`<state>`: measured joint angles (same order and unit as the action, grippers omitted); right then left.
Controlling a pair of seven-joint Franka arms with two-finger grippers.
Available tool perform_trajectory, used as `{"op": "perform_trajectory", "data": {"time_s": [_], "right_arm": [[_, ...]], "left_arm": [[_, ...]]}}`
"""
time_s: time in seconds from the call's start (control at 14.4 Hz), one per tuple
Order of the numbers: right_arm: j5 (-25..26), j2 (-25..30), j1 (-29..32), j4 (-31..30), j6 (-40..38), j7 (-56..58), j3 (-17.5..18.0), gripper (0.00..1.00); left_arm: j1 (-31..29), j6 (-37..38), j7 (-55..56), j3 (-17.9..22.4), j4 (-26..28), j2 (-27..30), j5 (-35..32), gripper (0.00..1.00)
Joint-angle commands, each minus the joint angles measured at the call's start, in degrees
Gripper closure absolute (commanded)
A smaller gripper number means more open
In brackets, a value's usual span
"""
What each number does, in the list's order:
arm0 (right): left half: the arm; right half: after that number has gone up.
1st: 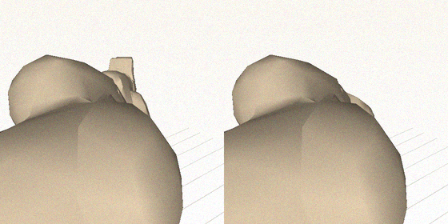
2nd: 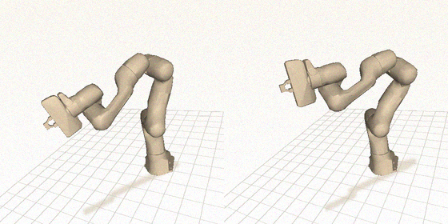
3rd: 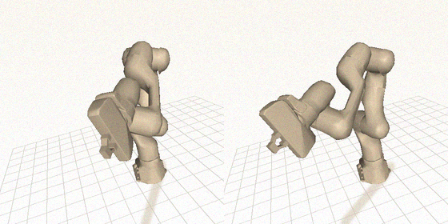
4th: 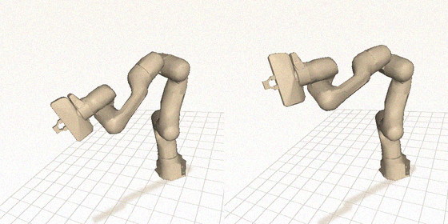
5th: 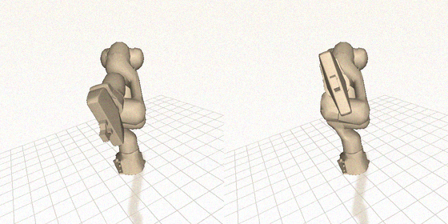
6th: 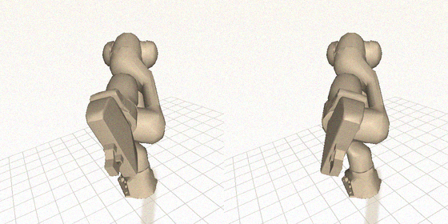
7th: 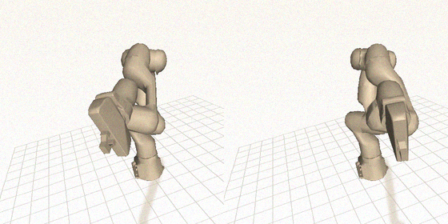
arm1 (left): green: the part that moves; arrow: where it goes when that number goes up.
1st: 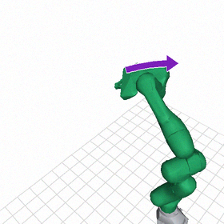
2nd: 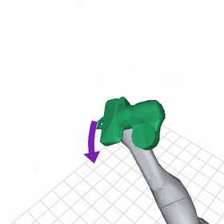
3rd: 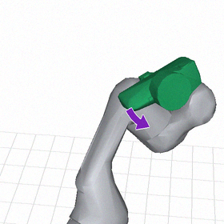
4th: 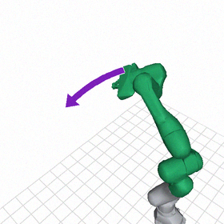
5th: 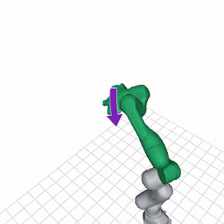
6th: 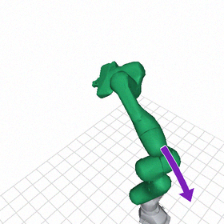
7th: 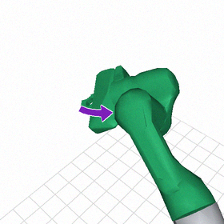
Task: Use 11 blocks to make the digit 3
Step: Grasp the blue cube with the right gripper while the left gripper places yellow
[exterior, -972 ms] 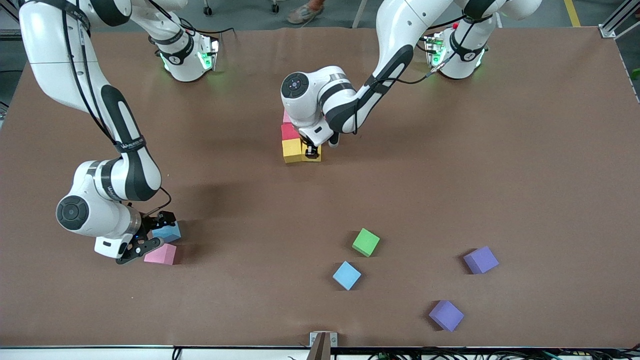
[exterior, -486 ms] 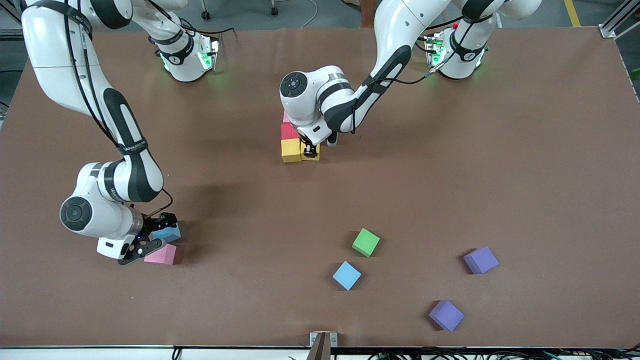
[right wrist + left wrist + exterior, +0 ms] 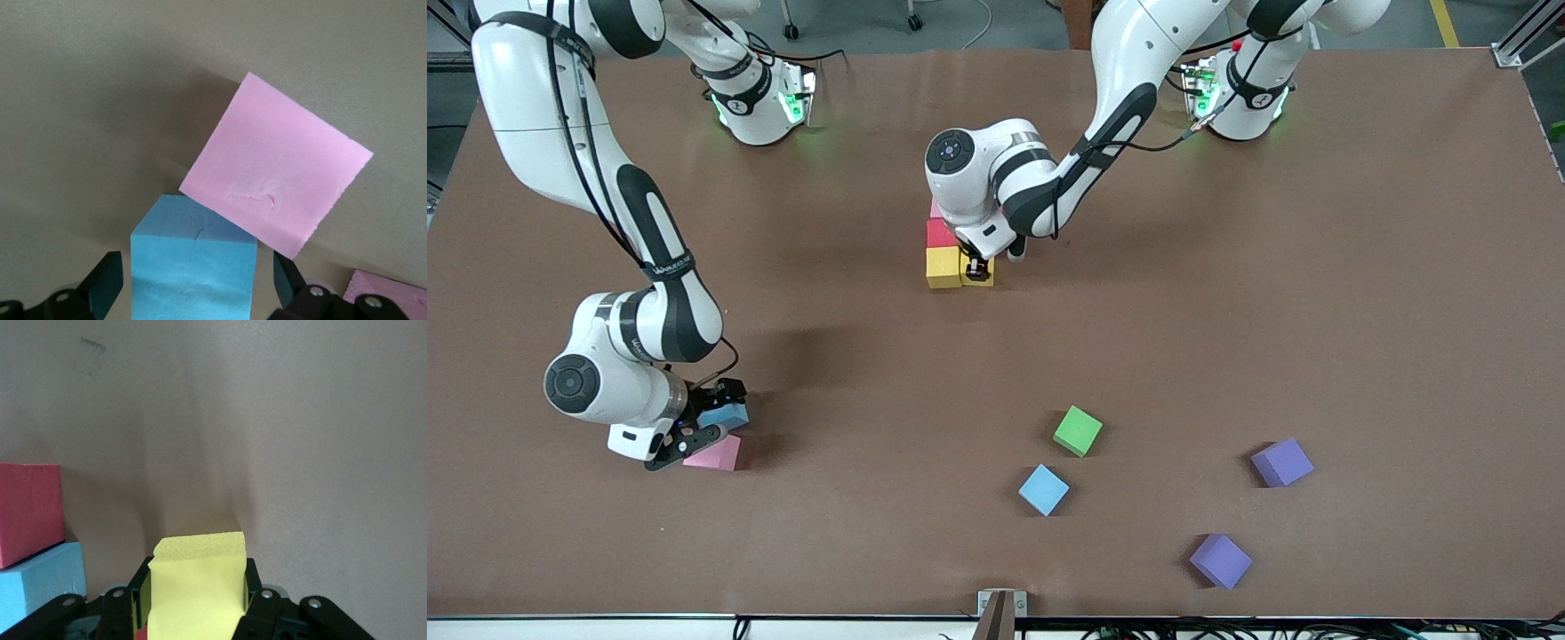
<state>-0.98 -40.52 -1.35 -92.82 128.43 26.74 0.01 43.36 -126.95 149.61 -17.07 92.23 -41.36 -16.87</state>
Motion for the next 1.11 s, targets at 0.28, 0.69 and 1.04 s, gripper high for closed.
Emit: {"op": "perform_trajectory", "data": {"time_s": [0.28, 0.69, 1.04], "right_arm": [[0.1, -0.6, 0.8, 0.0, 1.1, 1.0, 0.5, 0.28], [-0.9, -0.6, 0.4, 0.1, 1.3, -0.5, 0.6, 0.56], [-1.0, 1.0, -2.2, 0.1, -1.0, -11.8, 0.8, 0.56]], "left_arm": [[0.3, -0.6, 0.5, 0.1, -1.1, -1.1, -0.8, 0.77], [0.3, -0.5, 0.5, 0.1, -1.2, -1.1, -0.8, 0.01], [0.3, 3.5, 0.5, 0.1, -3.2, 1.1, -0.8, 0.0]]}}
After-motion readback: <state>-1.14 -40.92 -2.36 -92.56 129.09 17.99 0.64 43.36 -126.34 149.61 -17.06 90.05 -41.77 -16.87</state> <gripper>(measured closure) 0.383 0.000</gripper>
